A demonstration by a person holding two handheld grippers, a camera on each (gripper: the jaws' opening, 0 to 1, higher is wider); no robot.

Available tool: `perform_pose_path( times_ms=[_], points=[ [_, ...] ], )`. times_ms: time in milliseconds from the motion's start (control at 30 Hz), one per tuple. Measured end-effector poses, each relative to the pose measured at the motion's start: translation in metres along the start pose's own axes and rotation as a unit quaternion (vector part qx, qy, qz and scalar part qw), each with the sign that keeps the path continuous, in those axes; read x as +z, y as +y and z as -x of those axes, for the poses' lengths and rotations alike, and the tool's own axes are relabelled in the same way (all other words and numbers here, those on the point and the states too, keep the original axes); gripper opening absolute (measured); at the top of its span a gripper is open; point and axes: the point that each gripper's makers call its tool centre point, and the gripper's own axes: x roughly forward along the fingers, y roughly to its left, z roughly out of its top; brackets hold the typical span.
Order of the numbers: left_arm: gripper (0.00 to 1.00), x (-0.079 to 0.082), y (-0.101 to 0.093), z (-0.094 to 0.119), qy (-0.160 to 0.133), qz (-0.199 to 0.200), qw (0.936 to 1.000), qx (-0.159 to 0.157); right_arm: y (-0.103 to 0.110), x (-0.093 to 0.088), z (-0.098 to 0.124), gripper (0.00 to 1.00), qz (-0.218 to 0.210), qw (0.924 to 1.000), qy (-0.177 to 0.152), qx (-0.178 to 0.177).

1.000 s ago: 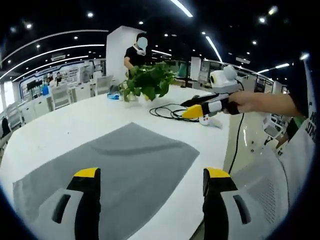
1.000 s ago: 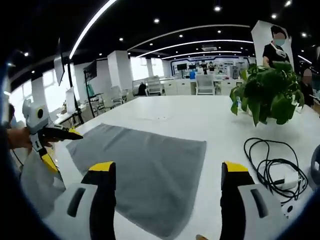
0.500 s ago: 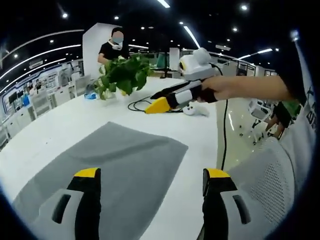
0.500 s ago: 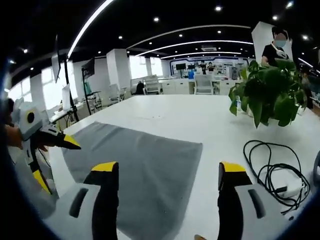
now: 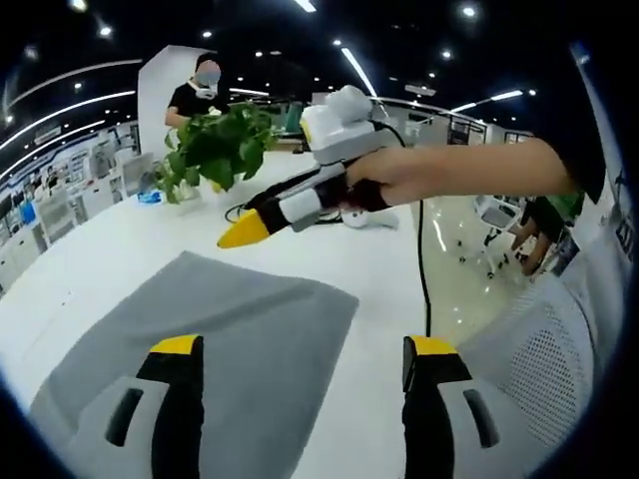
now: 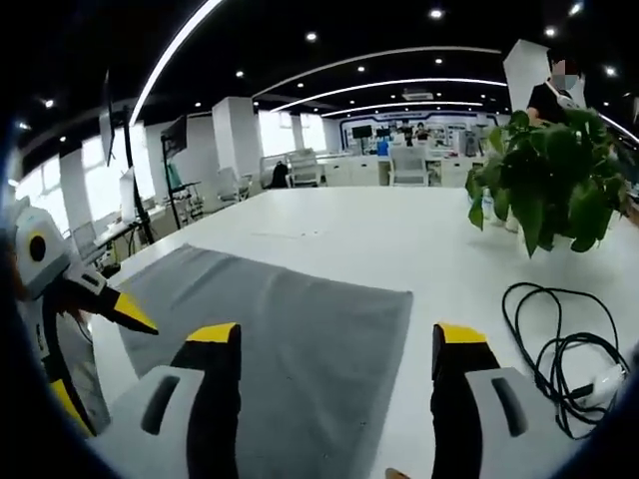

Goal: Fold the towel on the table until its edges align and the towel forms a compact rectangular stack.

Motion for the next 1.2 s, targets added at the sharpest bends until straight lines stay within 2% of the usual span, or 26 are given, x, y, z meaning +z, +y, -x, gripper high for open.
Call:
perform_pose_path(
  times_ms=[167, 300, 700, 867, 1000, 1100, 1200],
  points=[
    [0.70, 0.005, -0.012, -0.018, -0.009, -0.002, 0.9995, -0.030, -0.009, 0.000, -0.012, 0.73, -0.010, 0.9999, -0.001, -0.006],
    [0.67, 0.005, -0.023, -0.032, -0.012, 0.002, 0.9992, -0.039, -0.014, 0.002, -0.019, 0.71, -0.014, 0.9998, -0.003, -0.010],
    [0.44, 0.002, -0.054, -0.074, -0.020, -0.008, 0.9967, -0.078, -0.027, -0.008, -0.039, 0.65, -0.024, 0.9996, 0.005, -0.017],
    [0.36, 0.007, -0.066, -0.090, -0.028, -0.007, 0.9946, -0.099, -0.031, -0.011, -0.044, 0.63, -0.036, 0.9991, 0.004, -0.022],
    [0.28, 0.011, -0.071, -0.102, -0.016, -0.037, 0.9932, -0.109, -0.032, -0.011, -0.048, 0.62, -0.037, 0.9990, 0.004, -0.024],
    [0.28, 0.010, -0.072, -0.111, -0.013, -0.040, 0.9925, -0.115, -0.034, -0.010, -0.052, 0.61, -0.037, 0.9990, 0.003, -0.025],
    [0.26, 0.003, -0.073, -0.116, 0.001, -0.048, 0.9918, -0.119, -0.037, -0.012, -0.056, 0.59, -0.039, 0.9989, 0.003, -0.026]
  ],
)
